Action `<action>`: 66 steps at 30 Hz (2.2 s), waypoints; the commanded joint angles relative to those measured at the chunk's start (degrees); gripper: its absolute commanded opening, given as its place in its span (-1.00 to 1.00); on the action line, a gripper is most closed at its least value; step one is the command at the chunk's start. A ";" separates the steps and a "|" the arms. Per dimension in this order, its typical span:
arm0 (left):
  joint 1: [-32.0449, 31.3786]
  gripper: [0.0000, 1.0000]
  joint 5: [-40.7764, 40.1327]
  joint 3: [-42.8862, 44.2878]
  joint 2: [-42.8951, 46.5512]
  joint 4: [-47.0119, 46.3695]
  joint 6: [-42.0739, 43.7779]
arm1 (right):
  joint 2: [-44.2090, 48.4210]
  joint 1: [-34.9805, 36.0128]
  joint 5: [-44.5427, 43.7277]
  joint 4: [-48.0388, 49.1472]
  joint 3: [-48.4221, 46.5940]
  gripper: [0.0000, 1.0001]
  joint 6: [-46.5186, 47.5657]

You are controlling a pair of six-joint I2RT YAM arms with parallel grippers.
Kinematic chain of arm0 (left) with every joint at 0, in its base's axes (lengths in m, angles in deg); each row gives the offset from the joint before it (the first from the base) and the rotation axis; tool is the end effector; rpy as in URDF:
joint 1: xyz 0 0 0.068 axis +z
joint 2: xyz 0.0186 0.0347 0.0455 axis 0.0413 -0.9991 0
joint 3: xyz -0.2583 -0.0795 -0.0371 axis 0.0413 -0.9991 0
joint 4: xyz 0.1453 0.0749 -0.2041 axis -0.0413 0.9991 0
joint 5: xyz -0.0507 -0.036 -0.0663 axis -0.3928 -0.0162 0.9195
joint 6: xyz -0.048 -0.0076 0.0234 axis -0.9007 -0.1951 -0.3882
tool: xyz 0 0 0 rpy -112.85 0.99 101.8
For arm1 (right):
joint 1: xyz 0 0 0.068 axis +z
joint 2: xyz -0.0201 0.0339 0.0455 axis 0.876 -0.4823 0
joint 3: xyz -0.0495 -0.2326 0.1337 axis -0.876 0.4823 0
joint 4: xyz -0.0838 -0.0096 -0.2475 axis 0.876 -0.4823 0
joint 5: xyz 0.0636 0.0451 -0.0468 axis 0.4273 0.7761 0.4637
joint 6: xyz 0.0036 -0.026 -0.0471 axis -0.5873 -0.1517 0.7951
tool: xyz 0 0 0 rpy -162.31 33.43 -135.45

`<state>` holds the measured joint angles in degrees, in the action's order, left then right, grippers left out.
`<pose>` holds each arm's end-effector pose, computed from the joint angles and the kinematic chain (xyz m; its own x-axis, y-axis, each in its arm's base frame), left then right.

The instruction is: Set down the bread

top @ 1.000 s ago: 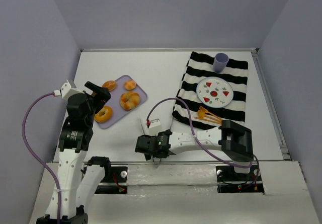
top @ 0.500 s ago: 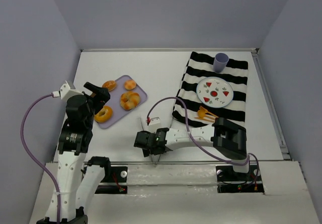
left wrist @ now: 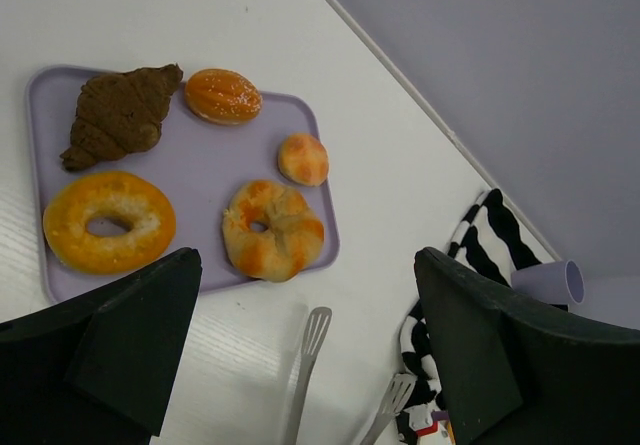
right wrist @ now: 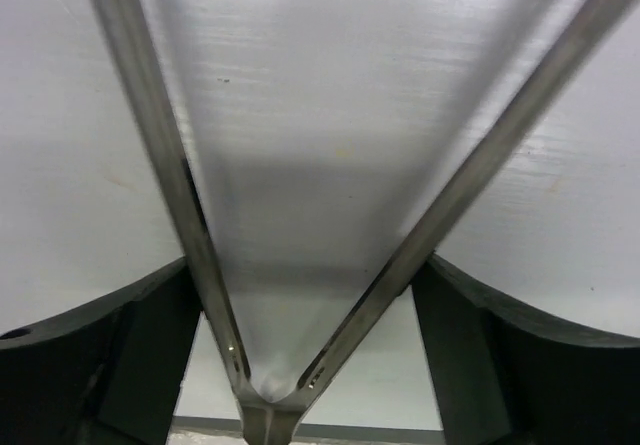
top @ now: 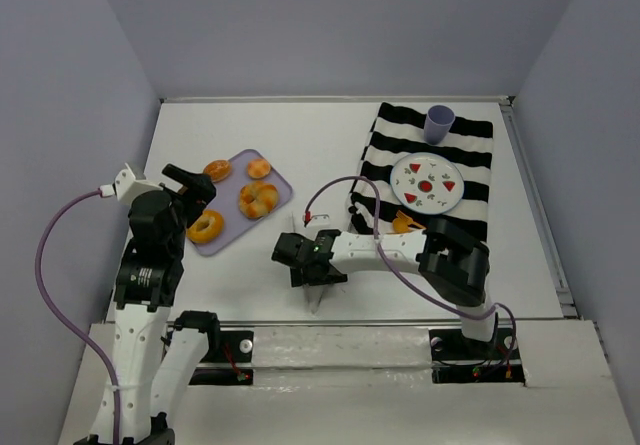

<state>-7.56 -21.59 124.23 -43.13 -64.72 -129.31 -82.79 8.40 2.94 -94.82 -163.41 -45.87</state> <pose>0.1354 -0.0044 0.3592 -0.0587 -0.6518 -0.7561 -0.2194 0.7474 -0.6272 0.1477 0.3559 0.1638 -0.8903 -0.0812 -0.4482 -0.1004 0.9948 0.0193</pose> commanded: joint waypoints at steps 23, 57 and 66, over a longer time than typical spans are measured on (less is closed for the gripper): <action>-0.26 0.98 -1.90 0.31 3.67 -0.36 -0.37 | 24.53 0.93 -10.69 9.30 8.35 -0.56 15.06; -0.26 0.98 -2.60 0.75 5.08 0.07 -0.63 | 19.73 -7.24 6.37 12.66 -4.46 0.13 29.39; -0.26 0.98 -2.60 0.40 4.55 -0.45 -0.72 | 13.57 -12.61 13.31 15.56 -7.90 0.13 29.75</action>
<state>-7.56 -23.29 124.23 -38.65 -63.38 -129.79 -68.59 -3.56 12.45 -82.76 -167.44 -16.72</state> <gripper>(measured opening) 0.990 0.566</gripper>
